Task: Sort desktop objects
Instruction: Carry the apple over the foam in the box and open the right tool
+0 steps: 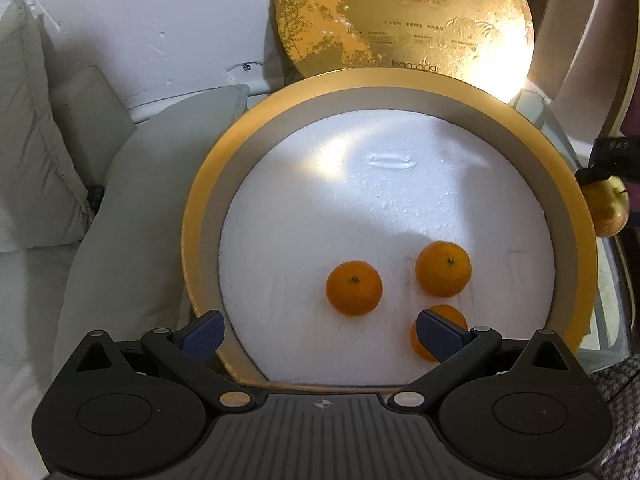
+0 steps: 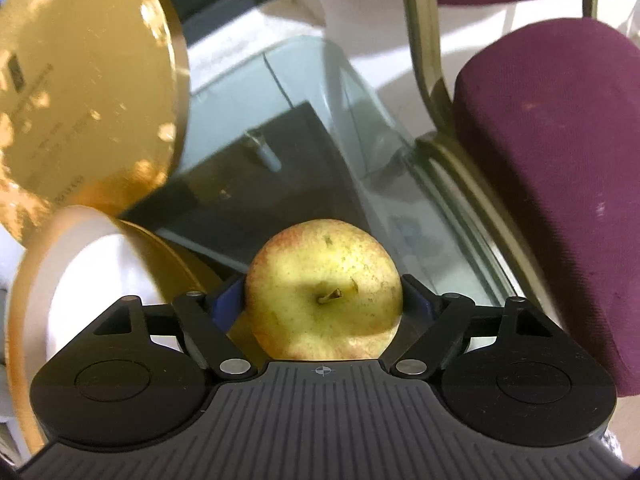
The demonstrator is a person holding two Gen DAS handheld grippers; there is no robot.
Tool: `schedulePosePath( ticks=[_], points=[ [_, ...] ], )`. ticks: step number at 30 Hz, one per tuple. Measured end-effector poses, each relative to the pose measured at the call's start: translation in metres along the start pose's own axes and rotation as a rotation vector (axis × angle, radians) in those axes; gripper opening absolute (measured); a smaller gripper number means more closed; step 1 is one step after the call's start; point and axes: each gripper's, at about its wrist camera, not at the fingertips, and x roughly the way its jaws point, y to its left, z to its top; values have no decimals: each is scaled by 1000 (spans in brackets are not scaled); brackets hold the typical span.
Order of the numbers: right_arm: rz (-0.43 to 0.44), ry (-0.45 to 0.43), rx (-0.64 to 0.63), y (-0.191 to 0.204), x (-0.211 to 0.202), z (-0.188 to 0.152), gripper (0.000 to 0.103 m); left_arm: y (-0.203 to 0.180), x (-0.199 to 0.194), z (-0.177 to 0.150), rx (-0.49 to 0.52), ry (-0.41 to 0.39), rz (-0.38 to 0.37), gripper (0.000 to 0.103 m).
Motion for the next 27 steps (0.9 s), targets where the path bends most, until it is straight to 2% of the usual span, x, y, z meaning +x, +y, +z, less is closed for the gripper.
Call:
schedulePosePath(
  ticks=[4,7,13,16,20,27],
  points=[
    [23,-73,-28,8,-43,-1,82,10,-10,-6,-28,-27,-24,102],
    [62,-138,-60,22,-78,-2,82,26,-21,-3,-55,-77,-27,102],
    [181,-211,-167,73,-121,-18,82,75,-40,12,-160,-184,42,102],
    [221,-183,-221,103,-115,-30,82,96,-37,13,-207,-182,79,102],
    [218,-99,-252,132,-75,-46,82,108,-23,6,-234,-131,83,102],
    [139,36,-286,154,-8,-66,82,109,3,-1,-236,-46,64,102]
  ],
)
